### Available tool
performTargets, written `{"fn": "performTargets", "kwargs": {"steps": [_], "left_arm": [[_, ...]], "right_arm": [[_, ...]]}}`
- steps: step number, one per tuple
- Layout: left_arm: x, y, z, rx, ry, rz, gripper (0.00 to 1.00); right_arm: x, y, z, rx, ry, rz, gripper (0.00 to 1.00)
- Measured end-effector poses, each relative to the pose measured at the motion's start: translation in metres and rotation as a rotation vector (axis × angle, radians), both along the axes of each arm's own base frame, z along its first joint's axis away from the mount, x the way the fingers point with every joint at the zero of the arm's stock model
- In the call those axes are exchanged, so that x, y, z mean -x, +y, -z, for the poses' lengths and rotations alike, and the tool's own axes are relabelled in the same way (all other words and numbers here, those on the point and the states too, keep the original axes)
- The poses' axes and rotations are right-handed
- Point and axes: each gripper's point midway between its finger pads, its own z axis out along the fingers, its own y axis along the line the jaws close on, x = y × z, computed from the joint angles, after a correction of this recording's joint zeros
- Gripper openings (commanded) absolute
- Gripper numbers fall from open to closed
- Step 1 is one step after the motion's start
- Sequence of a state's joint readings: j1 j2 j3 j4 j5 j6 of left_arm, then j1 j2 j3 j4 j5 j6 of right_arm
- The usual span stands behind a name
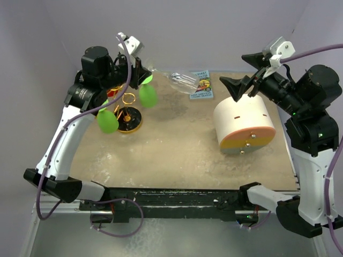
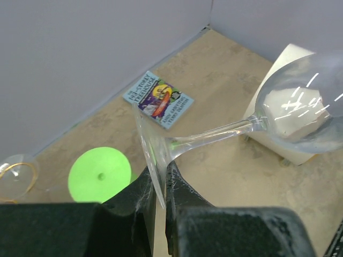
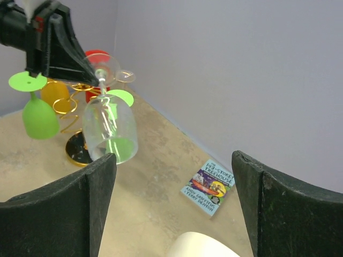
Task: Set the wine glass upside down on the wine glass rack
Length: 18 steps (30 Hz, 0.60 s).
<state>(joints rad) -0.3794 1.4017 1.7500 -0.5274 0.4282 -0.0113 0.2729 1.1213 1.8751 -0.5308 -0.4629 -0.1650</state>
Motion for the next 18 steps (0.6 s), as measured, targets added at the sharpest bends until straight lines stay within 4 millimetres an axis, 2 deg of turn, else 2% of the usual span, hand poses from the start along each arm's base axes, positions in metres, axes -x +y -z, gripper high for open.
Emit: {"fn": "performTargets", "kwargs": {"steps": [6, 14, 18], "left_arm": [[0.015, 0.01, -0.001, -0.189, -0.129, -0.012, 0.0], [0.035, 0.017, 0.014, -0.439, -0.241, 0.041, 0.0], [0.048, 0.031, 0.029, -0.582, -0.303, 0.07, 0.0]], "right_arm": [[-0.007, -0.009, 0.002, -0.003, 0.011, 0.04, 0.9], [-0.018, -0.01, 0.015, 0.004, 0.049, 0.052, 0.91], [-0.025, -0.008, 0.02, 0.008, 0.068, 0.054, 0.91]]}}
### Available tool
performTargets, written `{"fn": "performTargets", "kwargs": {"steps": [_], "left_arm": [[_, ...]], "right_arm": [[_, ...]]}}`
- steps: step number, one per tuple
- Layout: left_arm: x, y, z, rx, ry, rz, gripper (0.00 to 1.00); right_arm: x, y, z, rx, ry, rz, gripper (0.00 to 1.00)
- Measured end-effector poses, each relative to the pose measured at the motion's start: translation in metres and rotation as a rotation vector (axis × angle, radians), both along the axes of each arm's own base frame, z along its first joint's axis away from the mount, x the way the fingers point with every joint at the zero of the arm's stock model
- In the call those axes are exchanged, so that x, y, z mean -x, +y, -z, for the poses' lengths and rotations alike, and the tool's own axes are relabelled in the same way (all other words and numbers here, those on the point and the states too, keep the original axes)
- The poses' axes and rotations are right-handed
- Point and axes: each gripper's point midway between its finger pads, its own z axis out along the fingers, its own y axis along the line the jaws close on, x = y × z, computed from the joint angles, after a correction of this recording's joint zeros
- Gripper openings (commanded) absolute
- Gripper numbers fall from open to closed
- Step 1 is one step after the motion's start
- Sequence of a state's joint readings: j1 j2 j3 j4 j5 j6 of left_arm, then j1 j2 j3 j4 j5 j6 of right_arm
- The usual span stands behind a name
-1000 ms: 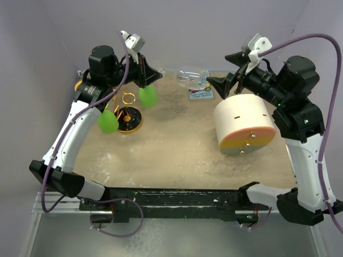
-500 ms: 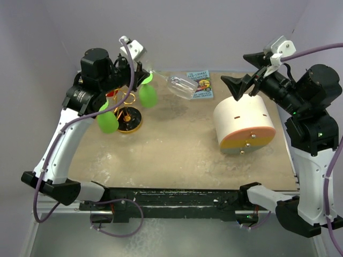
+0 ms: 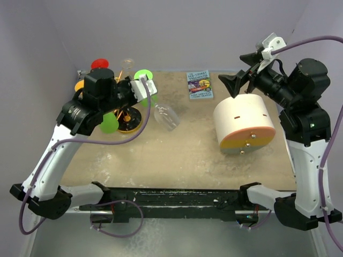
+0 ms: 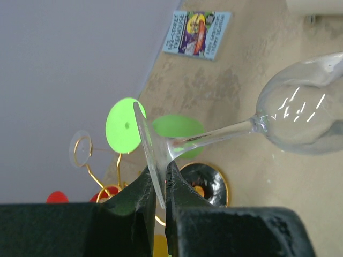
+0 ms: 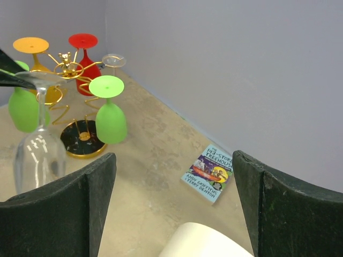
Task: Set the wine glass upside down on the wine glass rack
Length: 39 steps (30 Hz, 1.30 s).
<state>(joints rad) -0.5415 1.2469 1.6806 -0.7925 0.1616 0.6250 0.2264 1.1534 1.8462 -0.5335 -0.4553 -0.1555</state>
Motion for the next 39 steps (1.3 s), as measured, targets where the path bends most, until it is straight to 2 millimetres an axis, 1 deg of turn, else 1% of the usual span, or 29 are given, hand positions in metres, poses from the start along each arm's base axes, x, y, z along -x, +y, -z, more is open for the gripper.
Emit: {"fn": "performTargets", "kwargs": {"steps": [3, 5, 11, 15, 17, 22, 28, 35, 39], "left_arm": [[0.01, 0.015, 0.013, -0.107, -0.027, 0.009, 0.0], [0.012, 0.025, 0.019, -0.169, -0.046, 0.001, 0.0], [0.012, 0.051, 0.037, -0.358, -0.105, -0.022, 0.0], [0.012, 0.065, 0.052, -0.48, -0.11, -0.017, 0.0], [0.012, 0.068, 0.056, -0.515, -0.111, -0.012, 0.0], [0.012, 0.075, 0.053, -0.565, -0.142, -0.012, 0.0], [0.012, 0.09, 0.045, -0.605, -0.173, -0.049, 0.0], [0.007, 0.104, 0.049, -0.671, -0.176, -0.096, 0.0], [0.002, 0.108, 0.046, -0.687, -0.189, -0.127, 0.0]], "right_arm": [[-0.005, 0.001, 0.005, 0.003, 0.014, 0.0, 0.91], [-0.007, 0.001, 0.007, 0.004, 0.021, 0.002, 0.91], [-0.011, 0.002, 0.012, 0.008, 0.036, 0.002, 0.91], [-0.014, 0.002, 0.016, 0.01, 0.045, 0.003, 0.91], [-0.015, 0.001, 0.016, 0.01, 0.047, 0.006, 0.91], [-0.016, 0.0, 0.018, 0.011, 0.052, 0.008, 0.91], [-0.017, -0.001, 0.02, 0.012, 0.054, 0.01, 0.91], [-0.017, -0.001, 0.019, 0.011, 0.052, 0.01, 0.92], [-0.017, -0.001, 0.019, 0.008, 0.054, 0.01, 0.92]]}}
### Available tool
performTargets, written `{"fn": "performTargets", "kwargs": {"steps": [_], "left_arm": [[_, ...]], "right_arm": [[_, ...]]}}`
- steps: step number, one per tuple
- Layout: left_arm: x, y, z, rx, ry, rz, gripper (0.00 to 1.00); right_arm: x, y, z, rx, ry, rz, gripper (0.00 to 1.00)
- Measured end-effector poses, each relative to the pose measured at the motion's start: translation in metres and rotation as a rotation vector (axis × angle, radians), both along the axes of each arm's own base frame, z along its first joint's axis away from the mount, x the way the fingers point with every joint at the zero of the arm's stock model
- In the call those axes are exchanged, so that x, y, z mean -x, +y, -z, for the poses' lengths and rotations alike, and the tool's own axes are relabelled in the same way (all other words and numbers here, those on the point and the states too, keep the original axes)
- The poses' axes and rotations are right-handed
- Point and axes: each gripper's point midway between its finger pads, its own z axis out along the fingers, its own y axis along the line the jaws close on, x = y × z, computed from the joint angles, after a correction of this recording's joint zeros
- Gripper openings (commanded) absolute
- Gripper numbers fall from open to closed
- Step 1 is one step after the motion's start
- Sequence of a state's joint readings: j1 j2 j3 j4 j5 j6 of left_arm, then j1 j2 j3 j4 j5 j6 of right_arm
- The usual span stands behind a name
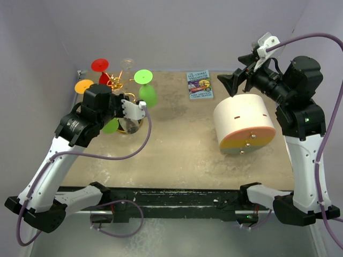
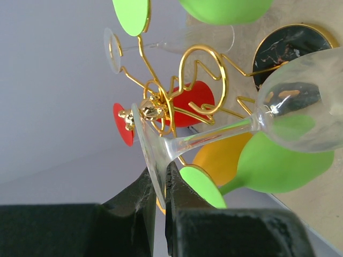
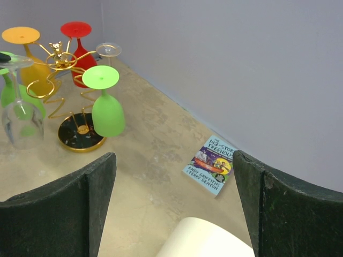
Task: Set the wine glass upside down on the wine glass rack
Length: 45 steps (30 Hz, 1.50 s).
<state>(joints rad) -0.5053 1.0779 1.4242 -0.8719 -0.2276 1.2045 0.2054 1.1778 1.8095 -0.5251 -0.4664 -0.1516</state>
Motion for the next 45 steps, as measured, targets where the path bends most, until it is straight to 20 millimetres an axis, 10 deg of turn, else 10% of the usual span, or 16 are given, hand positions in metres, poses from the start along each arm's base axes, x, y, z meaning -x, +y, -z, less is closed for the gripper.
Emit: {"fn": "performTargets", "kwargs": {"steps": [45], "left_arm": [[-0.048, -0.009, 0.003, -0.089, -0.089, -0.042, 0.0]], "right_arm": [[0.003, 0.001, 0.006, -0.008, 0.015, -0.028, 0.93]]}}
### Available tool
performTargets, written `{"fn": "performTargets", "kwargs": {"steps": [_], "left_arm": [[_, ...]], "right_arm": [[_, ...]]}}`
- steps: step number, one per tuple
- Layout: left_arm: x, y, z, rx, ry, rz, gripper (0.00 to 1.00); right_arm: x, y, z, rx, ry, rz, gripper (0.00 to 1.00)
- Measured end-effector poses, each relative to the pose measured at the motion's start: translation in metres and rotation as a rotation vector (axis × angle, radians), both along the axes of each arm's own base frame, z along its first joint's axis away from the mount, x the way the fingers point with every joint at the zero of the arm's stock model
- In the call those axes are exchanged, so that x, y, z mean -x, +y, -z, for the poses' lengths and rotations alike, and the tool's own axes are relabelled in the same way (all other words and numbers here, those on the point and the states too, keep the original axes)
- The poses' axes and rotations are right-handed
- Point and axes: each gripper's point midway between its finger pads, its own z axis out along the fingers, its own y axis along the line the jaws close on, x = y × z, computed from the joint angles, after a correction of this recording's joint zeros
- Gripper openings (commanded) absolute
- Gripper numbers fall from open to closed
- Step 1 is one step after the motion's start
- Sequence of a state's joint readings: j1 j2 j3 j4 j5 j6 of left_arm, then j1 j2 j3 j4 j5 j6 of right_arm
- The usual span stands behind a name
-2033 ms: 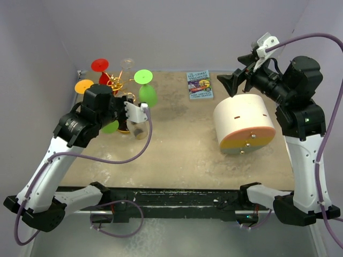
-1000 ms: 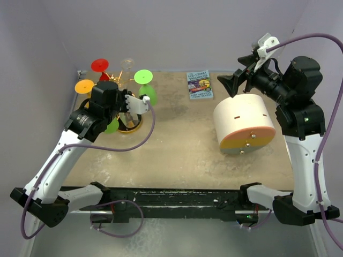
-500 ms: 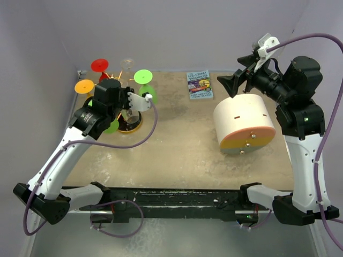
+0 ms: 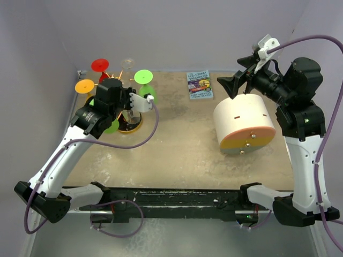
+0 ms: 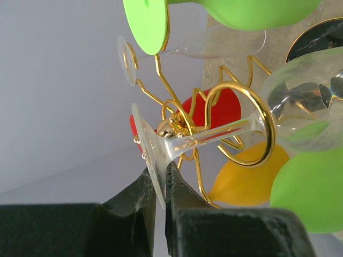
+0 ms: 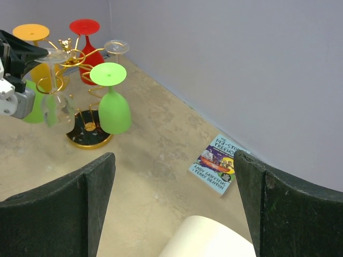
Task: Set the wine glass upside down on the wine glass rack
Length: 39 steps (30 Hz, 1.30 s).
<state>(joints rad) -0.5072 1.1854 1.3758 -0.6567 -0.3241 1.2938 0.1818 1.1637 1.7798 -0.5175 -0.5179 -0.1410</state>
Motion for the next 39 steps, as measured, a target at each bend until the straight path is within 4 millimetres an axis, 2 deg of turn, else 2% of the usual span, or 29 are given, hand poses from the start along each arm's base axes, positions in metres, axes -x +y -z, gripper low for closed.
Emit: {"fn": "performTargets", "kwargs": {"steps": [15, 29, 39], "left_arm": [[0.006, -0.016, 0.01, 0.027, 0.047, 0.071, 0.0], [0.018, -0.026, 0.02, 0.098, 0.112, 0.115, 0.04], [0.02, -0.03, 0.026, 0.112, 0.131, 0.13, 0.08]], "right_arm": [[-0.002, -0.004, 0.002, -0.002, 0.006, 0.011, 0.94], [-0.003, -0.003, 0.007, -0.002, 0.017, -0.002, 0.94], [-0.001, -0.004, 0.004, -0.003, 0.008, 0.0, 0.94]]}}
